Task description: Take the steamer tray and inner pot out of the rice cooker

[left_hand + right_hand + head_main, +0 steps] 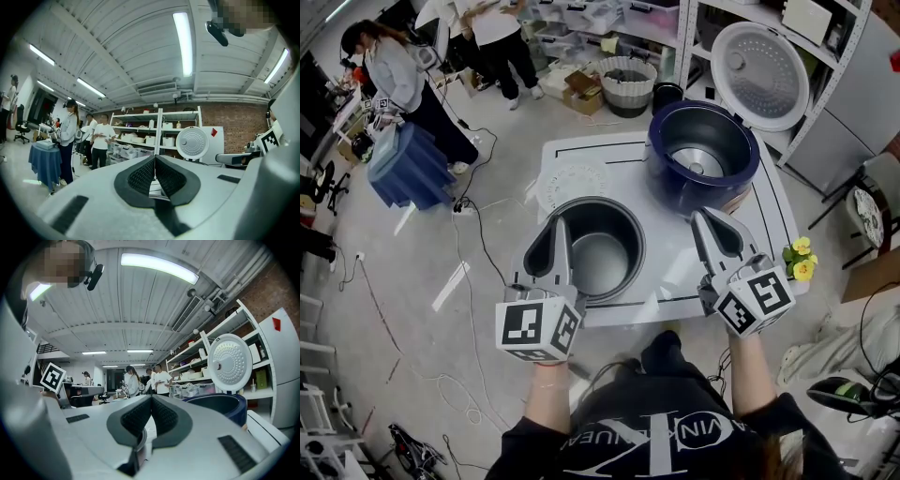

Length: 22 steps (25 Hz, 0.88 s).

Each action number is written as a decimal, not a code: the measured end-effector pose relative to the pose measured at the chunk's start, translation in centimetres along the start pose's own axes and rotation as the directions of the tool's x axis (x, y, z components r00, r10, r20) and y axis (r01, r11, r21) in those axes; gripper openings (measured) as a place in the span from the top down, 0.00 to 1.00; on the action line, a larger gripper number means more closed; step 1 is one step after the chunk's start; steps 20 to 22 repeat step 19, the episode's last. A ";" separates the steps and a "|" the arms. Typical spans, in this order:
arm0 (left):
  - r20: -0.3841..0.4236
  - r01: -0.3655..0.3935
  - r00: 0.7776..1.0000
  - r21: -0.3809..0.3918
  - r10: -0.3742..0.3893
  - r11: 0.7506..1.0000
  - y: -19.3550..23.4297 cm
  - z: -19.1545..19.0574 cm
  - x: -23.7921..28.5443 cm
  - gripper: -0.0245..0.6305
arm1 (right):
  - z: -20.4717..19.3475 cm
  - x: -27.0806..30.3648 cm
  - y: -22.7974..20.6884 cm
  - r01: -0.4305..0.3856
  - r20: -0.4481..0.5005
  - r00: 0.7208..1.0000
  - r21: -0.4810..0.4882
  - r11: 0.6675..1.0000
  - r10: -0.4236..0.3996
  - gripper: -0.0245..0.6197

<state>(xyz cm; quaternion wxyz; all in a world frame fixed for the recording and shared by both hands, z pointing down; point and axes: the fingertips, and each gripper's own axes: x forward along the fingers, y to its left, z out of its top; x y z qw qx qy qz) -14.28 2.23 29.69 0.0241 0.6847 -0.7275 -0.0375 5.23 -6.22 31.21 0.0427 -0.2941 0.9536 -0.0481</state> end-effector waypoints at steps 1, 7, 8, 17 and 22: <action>-0.001 -0.001 1.000 -0.001 0.001 1.000 0.0 0.0 0.0 0.95 | 0.0 0.0 0.0 0.001 -0.001 1.000 0.001 1.000 -0.001 0.96; -0.005 -0.009 1.000 -0.001 0.009 1.000 0.3 0.0 0.0 0.94 | 0.0 0.1 0.0 0.001 -0.005 1.000 0.004 1.000 -0.001 0.96; -0.006 -0.011 1.000 -0.002 0.011 1.000 0.4 0.1 0.0 0.95 | 0.0 0.1 -0.1 0.002 -0.007 1.000 0.007 1.000 -0.002 0.96; -0.017 -0.017 1.000 -0.008 0.016 1.000 0.4 -0.5 0.0 0.94 | -0.6 0.0 -0.3 0.004 -0.013 1.000 0.018 1.000 -0.004 0.96; -0.021 -0.017 1.000 -0.010 0.017 1.000 0.4 -0.7 0.0 0.95 | -0.7 0.1 -0.3 0.008 -0.015 1.000 0.022 1.000 -0.007 0.96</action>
